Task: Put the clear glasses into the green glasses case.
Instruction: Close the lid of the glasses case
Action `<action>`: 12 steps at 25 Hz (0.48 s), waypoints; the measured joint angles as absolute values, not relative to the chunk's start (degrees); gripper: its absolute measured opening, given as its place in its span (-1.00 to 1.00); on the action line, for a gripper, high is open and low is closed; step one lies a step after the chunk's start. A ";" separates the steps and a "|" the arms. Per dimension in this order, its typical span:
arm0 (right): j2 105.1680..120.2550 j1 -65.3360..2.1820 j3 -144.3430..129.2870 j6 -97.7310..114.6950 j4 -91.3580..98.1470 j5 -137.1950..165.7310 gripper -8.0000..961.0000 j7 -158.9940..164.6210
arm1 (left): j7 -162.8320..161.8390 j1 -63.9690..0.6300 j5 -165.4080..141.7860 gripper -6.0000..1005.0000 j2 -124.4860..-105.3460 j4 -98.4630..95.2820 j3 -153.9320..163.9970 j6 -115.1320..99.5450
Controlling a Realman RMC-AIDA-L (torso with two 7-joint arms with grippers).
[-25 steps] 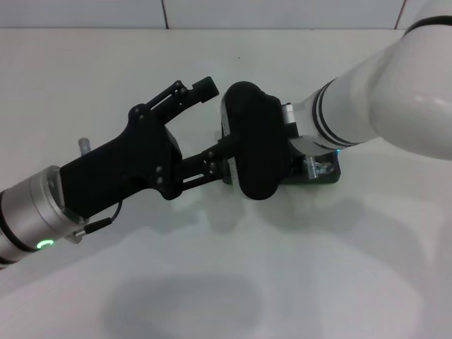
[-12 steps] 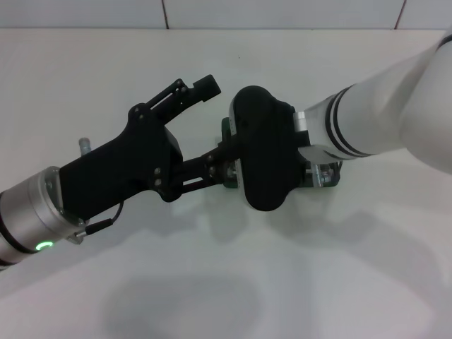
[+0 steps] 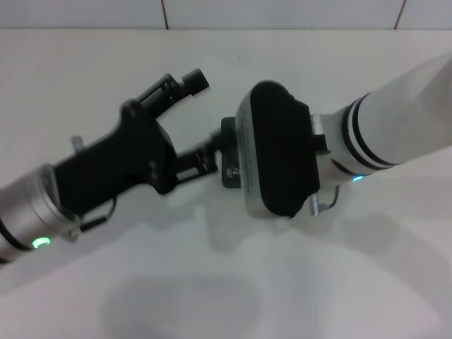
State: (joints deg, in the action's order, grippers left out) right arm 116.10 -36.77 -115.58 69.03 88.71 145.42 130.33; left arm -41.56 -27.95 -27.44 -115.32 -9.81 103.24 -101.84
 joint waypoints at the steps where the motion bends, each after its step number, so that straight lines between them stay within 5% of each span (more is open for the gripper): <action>1: 116.24 -36.47 -114.68 69.51 88.88 143.36 -0.22 129.26 | -41.56 -27.95 -27.78 0.74 -115.40 -9.75 103.35 -101.57; 12: 116.27 -33.81 -111.15 70.25 88.70 139.11 -0.23 125.77 | -41.61 -27.88 -27.92 0.73 -115.49 -9.92 103.36 -101.88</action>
